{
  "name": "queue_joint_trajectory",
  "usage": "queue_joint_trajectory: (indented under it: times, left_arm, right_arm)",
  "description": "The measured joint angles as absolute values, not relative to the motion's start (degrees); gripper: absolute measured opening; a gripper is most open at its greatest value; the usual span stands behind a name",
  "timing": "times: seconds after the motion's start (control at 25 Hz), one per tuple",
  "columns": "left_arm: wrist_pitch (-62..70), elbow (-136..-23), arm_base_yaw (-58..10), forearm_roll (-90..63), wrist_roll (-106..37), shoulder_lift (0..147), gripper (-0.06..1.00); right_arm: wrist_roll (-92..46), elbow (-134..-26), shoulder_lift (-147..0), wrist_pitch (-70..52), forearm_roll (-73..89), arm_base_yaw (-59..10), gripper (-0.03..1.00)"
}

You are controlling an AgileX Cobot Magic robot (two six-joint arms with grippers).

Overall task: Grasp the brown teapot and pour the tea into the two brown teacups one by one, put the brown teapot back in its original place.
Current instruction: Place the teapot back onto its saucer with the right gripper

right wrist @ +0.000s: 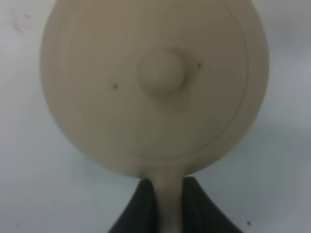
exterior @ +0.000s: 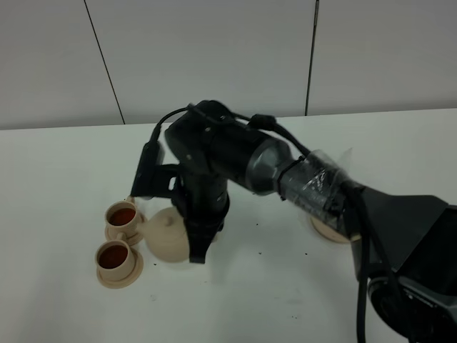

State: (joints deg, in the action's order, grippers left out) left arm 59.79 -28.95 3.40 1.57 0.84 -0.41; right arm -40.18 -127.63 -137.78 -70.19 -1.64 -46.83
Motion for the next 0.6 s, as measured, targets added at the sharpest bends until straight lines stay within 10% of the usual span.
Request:
queue_joint_trajectory:
  times: [0.6]
  left_arm:
    - [59.8,-28.9,3.4,1.6,0.8,-0.4,0.24]
  right_arm:
    - [-39.1,-114.0,-124.3,-70.1,-0.5,-32.5,0.09]
